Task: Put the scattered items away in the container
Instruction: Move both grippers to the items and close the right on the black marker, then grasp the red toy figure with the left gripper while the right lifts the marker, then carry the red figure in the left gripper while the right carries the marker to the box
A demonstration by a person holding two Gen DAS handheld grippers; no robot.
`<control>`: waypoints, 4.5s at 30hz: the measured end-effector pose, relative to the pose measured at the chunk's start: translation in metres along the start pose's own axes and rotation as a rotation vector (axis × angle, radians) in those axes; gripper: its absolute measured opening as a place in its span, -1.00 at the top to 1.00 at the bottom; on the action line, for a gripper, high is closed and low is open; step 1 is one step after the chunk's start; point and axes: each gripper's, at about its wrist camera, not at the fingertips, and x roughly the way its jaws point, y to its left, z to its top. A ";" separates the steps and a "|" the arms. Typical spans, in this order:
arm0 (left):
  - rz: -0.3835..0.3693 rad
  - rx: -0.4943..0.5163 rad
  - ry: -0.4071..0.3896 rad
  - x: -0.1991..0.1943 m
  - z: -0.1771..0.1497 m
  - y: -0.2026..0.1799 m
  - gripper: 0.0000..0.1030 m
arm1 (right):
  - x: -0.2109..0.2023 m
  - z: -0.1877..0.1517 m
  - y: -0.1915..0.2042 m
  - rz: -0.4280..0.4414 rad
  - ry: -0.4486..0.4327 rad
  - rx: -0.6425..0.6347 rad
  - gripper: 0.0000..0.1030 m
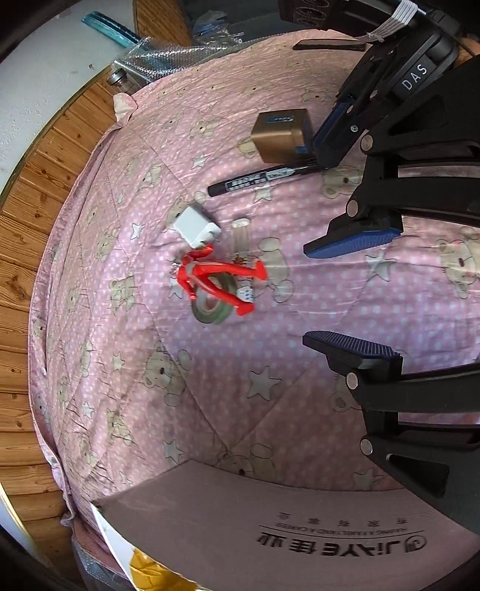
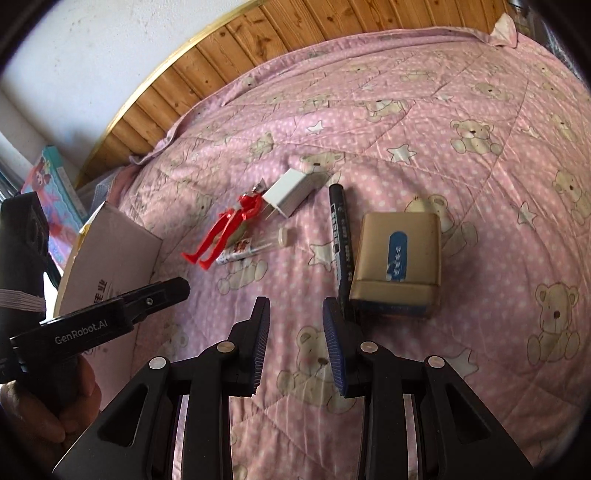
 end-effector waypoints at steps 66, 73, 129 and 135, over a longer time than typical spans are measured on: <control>0.007 0.082 0.000 0.033 -0.029 -0.007 0.31 | -0.002 -0.063 -0.003 -0.127 -0.007 -0.275 0.73; 0.026 0.121 -0.002 0.021 -0.042 -0.016 0.70 | -0.021 -0.064 -0.003 -0.055 0.017 -0.169 0.74; -0.067 -0.083 -0.345 -0.209 -0.127 0.081 0.70 | -0.086 -0.141 0.201 0.063 0.007 -0.465 0.74; -0.080 -0.116 -0.365 -0.218 -0.129 0.102 0.70 | -0.083 -0.140 0.223 0.070 0.007 -0.500 0.74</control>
